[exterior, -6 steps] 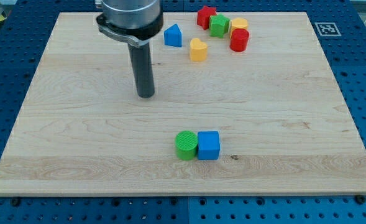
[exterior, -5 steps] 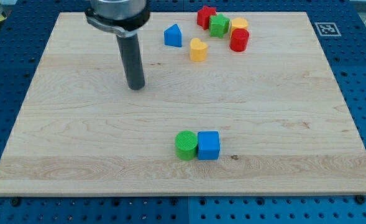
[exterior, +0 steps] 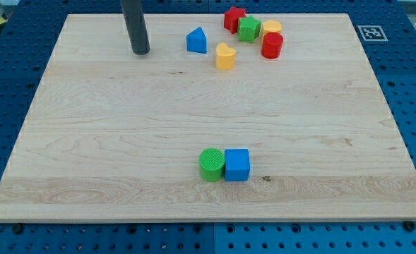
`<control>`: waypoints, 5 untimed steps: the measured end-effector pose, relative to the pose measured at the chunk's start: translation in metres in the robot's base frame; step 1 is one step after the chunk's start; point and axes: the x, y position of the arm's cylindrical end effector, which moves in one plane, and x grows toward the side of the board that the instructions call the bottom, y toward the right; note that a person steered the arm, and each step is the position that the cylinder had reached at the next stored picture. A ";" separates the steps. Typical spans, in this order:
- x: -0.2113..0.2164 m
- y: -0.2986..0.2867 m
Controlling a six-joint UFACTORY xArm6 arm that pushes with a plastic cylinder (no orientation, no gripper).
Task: Move your arm towards the blue triangle
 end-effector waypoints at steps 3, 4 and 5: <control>-0.042 0.060; -0.037 0.093; -0.027 0.120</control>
